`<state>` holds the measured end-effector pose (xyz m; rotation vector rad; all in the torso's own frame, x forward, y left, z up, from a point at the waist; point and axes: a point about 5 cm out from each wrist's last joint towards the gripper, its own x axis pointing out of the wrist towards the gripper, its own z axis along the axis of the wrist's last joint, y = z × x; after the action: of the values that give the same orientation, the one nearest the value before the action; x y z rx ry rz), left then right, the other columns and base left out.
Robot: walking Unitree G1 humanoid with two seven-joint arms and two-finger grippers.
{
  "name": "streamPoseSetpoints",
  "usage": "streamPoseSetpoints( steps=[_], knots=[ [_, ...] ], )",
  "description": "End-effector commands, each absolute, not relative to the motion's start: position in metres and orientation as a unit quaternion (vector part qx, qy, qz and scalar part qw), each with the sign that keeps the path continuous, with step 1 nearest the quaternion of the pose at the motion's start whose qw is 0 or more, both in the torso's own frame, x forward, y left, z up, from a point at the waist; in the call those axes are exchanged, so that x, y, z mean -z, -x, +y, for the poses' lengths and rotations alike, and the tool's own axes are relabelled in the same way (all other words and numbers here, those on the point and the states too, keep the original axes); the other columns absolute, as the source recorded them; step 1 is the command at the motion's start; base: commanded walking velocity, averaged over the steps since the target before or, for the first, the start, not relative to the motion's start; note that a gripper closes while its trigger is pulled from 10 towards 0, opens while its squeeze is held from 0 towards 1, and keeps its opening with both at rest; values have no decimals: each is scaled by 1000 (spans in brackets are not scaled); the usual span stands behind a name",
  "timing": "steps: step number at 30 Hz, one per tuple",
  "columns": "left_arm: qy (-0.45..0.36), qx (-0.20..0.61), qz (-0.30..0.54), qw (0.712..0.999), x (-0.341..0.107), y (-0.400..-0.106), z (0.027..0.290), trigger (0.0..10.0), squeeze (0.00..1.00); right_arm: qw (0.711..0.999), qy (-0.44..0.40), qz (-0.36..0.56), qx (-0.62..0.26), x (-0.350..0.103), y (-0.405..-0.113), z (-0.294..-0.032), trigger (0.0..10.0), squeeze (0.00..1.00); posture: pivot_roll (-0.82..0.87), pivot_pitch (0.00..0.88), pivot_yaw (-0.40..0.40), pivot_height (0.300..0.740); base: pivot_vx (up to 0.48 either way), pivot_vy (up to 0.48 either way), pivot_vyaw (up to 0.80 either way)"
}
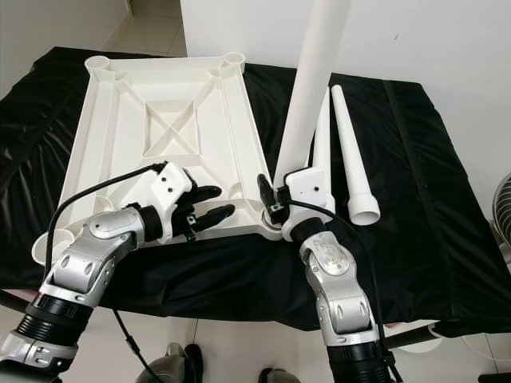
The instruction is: Building children table
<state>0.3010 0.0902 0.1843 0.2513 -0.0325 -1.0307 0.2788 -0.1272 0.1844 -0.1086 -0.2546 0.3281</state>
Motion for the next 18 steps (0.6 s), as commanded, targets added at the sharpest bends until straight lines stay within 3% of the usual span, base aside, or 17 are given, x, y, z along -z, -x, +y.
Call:
streamPoseSetpoints(
  steps=[1,18],
  knots=[
    [-117,484,-9,867,-182,-300,93,10000,0,979,58,-113,-162,-177,-277,-129,10000,0,31,147,-28,740,0,0,0],
    [-108,472,-8,875,-184,-299,96,10000,0,971,89,-133,-179,-156,-281,-132,10000,0,28,165,-20,740,0,0,0]
  ],
)
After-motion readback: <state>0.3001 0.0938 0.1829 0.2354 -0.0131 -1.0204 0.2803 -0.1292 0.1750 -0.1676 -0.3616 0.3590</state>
